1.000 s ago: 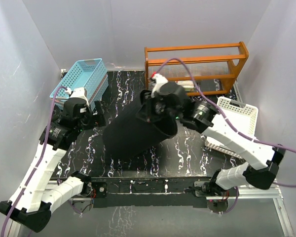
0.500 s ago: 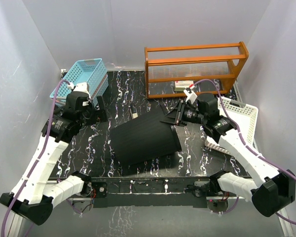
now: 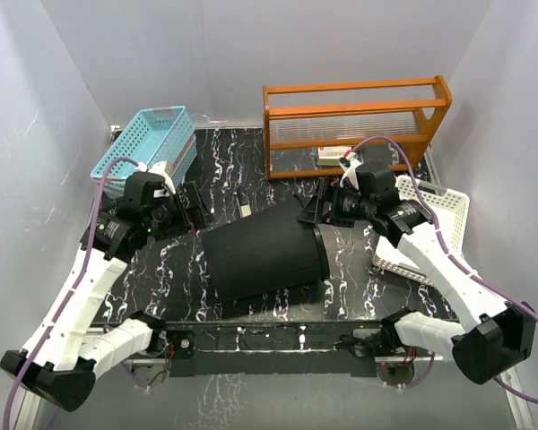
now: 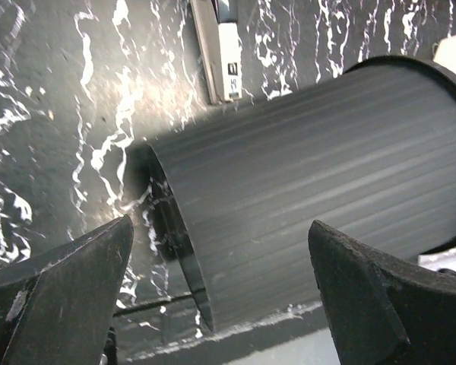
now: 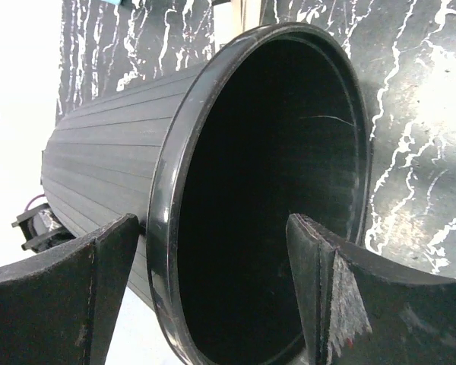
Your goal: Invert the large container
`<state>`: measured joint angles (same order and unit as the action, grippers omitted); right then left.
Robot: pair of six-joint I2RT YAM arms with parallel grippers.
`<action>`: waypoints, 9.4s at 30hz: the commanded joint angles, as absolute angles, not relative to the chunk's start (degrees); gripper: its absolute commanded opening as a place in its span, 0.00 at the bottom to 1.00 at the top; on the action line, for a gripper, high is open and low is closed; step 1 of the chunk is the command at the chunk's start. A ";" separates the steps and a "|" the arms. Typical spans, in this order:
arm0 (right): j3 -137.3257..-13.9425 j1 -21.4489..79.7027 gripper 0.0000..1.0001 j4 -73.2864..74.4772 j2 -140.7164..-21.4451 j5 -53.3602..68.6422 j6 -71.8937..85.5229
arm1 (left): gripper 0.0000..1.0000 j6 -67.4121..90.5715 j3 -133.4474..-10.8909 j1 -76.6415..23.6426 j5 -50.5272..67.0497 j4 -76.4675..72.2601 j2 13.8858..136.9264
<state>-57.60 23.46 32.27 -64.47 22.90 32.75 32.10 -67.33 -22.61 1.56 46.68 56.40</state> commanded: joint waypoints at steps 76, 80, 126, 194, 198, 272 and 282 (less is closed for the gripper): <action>-37.22 23.02 0.21 -4.52 -63.42 21.82 61.34 | 0.99 63.23 -61.00 -27.69 38.94 -3.95 60.27; -36.40 22.89 0.21 -10.61 -67.82 21.96 62.48 | 0.99 62.62 -61.51 -29.94 37.43 -4.30 61.71; -72.16 16.51 0.98 30.18 -43.28 44.62 21.52 | 0.99 34.58 -82.43 -24.75 18.33 33.50 65.99; -69.09 17.03 0.98 52.59 -40.78 62.76 19.11 | 0.99 20.82 -95.90 -5.98 6.75 45.98 80.17; -73.66 17.03 0.98 61.75 -39.67 56.12 18.39 | 0.99 21.35 -94.10 -5.98 7.60 46.98 78.67; -50.32 5.83 0.48 32.85 -72.84 -16.89 30.02 | 0.99 15.34 -68.09 -5.98 28.16 34.30 60.11; -48.58 5.72 0.00 31.83 -69.10 -4.51 34.75 | 0.99 16.23 -67.28 -5.97 30.23 35.00 59.78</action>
